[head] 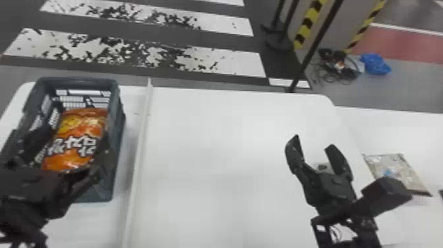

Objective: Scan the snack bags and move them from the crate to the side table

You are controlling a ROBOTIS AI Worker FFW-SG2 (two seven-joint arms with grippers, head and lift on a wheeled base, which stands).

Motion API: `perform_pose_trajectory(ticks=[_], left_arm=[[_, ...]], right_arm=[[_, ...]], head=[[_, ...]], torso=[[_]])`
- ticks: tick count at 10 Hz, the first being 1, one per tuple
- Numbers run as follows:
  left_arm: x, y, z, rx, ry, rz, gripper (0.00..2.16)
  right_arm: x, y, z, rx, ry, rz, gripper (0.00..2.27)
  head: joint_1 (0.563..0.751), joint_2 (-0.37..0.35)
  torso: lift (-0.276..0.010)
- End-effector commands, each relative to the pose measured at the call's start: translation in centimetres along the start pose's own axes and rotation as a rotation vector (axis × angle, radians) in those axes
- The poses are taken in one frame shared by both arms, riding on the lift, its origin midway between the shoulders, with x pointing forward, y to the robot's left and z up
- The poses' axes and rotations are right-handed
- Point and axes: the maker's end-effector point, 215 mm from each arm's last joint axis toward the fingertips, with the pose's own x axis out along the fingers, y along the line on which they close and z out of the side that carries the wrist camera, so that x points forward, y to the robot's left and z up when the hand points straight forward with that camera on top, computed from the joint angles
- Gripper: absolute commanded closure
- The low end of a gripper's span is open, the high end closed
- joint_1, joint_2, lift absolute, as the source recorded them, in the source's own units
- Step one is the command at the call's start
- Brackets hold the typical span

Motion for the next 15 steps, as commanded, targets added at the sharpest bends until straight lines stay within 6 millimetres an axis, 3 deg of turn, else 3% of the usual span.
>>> perform_pose_trajectory(ticks=[1,3,5,6,9,11,15], left_arm=[[1.2,1.7,-0.3,0.0,0.061,0.028,0.08],[2.9,4.7,-1.6,-0.029,0.186,0.068,0.08],[5.2,8.4,0.6,-0.052,0.175,0.148,0.08],[6.3,9.4,0.0,-0.066,0.194,0.166,0.08],[8.9,11.2,-4.4,-0.081,0.364,0.193,0.08],[8.7,12.1,-9.8,-0.059,0.617,0.23,0.09],[11.1,12.5,-11.8,-0.083,0.696,0.226,0.14]], right_arm=[[-0.1,1.2,0.0,0.003,-0.004,0.017,0.07],[-0.2,1.8,0.0,0.003,0.004,0.03,0.07],[-0.3,2.3,-0.4,-0.007,0.016,0.052,0.07],[-0.3,2.4,-0.5,-0.017,0.019,0.062,0.07],[0.0,2.2,-2.6,-0.04,0.087,0.076,0.07],[0.3,1.9,-4.5,-0.053,0.148,0.09,0.07],[0.4,1.5,-4.9,-0.056,0.161,0.097,0.07]], head=[[0.695,-0.144],[0.695,-0.105],[0.695,-0.045],[0.695,-0.017],[0.695,0.018],[0.695,0.028],[0.695,0.031]], torso=[[-0.087],[-0.087],[-0.087],[-0.087],[-0.087],[-0.087],[-0.087]])
